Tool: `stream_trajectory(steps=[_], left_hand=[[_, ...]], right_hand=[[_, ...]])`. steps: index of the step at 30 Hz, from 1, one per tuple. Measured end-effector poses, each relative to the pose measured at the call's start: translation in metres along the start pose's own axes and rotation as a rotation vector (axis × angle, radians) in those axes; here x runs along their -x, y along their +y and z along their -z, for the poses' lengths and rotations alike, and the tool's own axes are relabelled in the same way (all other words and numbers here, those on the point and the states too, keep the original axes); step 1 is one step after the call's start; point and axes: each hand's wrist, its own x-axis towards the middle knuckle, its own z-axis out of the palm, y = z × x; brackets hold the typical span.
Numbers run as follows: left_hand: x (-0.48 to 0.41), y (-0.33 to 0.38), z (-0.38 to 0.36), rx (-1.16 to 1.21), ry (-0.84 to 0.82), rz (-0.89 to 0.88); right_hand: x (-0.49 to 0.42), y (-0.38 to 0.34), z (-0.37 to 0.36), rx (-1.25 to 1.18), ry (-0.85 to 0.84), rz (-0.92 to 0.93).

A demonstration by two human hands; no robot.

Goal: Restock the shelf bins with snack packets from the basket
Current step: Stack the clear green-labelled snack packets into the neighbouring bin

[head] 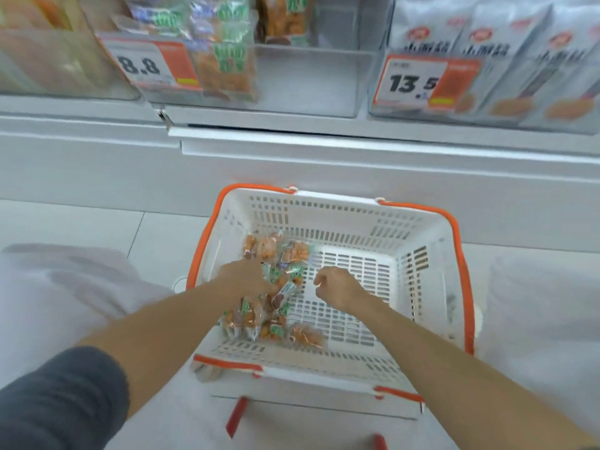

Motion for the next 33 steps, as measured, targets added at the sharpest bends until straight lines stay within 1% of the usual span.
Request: stream_trajectory(steps=[2,4,7,9,12,14,16,17,18,19,20,22,23,25,27,29,31,33], left_hand=[[-0.002,0.000,-0.015,-0.052,-0.050,0.001],[-0.004,0.002,-0.023,-0.049,-0.064,-0.020],[-0.004,0.005,-0.029,-0.034,-0.001,-0.037],[0.000,0.010,-0.023,0.016,0.025,-0.041],[0.011,0.018,0.016,0.213,0.075,-0.052],[0.024,0.022,0.052,0.411,0.156,-0.075],[0.042,0.024,0.085,0.673,0.221,-0.118],[0.053,0.024,0.098,0.754,0.255,-0.141],[0.062,0.024,0.109,0.786,0.284,-0.158],[0.071,0.023,0.118,0.798,0.302,-0.180],[0.079,0.024,0.124,0.819,0.307,-0.202],[0.092,0.029,0.135,0.899,0.292,-0.267],[0.095,0.033,0.140,0.939,0.283,-0.300],[0.101,0.040,0.150,0.987,0.299,-0.376],[0.102,0.040,0.159,0.943,0.390,-0.455],[0.105,0.035,0.166,0.834,0.527,-0.522],[0.108,0.032,0.171,0.858,0.553,-0.626],[0.111,0.034,0.173,0.903,0.537,-0.696]], right_hand=[[0.000,0.001,-0.006,0.061,-0.034,0.002],[0.001,-0.002,-0.009,0.059,-0.037,0.011],[0.004,-0.006,-0.013,0.043,-0.040,0.008],[0.008,-0.008,-0.010,0.033,-0.024,0.028],[0.017,-0.017,0.013,-0.046,0.056,0.047],[0.025,-0.030,0.039,-0.102,0.093,0.070],[0.040,-0.052,0.070,-0.231,0.039,0.097],[0.049,-0.062,0.085,-0.304,-0.012,0.112],[0.058,-0.070,0.096,-0.352,-0.060,0.130],[0.065,-0.076,0.106,-0.337,-0.085,0.148],[0.072,-0.080,0.114,-0.256,-0.079,0.164],[0.080,-0.080,0.122,-0.050,0.023,0.188],[0.081,-0.078,0.124,0.004,0.095,0.203],[0.081,-0.076,0.126,0.002,0.245,0.250],[0.080,-0.080,0.132,-0.053,0.320,0.268],[0.079,-0.086,0.138,-0.212,0.295,0.277],[0.083,-0.093,0.143,-0.411,0.206,0.299],[0.090,-0.098,0.147,-0.505,0.171,0.335]])
